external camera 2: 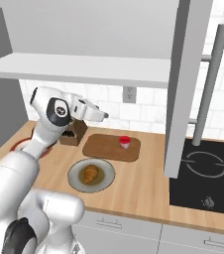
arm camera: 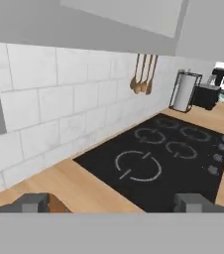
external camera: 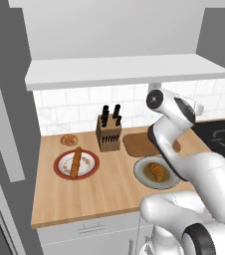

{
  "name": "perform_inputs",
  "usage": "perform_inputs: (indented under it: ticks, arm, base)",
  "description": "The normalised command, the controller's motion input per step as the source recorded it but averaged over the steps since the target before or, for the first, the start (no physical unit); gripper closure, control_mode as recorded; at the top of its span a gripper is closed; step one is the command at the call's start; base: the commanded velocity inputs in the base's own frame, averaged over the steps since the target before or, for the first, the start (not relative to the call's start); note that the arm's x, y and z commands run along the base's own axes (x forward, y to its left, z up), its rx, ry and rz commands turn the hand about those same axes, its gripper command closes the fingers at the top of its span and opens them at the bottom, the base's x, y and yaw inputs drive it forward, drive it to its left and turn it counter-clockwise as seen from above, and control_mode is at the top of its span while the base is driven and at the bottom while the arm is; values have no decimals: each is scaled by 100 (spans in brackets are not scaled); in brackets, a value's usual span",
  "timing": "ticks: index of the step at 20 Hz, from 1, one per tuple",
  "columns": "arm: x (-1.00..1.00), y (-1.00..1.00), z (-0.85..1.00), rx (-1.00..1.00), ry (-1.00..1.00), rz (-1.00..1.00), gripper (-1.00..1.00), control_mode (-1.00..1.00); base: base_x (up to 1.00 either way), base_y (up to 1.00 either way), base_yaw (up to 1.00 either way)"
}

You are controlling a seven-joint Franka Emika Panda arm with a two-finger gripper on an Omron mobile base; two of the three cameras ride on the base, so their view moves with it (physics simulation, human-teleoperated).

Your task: From the different types of pastries on the counter, select a croissant and place it on the cutting board. Then retrieve a jar of jam from the cabinet and place it alongside the croissant on the cutting board.

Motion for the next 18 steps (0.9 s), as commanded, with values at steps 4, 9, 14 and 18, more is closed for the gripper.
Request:
perform_inputs:
  ticks: [4, 9, 14, 18]
  arm:
    - [-60, 0, -56, 10, 27, 35, -100, -100]
    - [-44, 3, -76, 14, 10, 35, -100, -100]
    - [-34, 22, -7, 22, 9, 37, -100, -100]
    - [-18, 30, 12, 22, 18, 32, -100, -100]
  base:
    - [0, 0, 0]
    - [0, 0, 0]
    - [0, 0, 0]
    - [0, 0, 0]
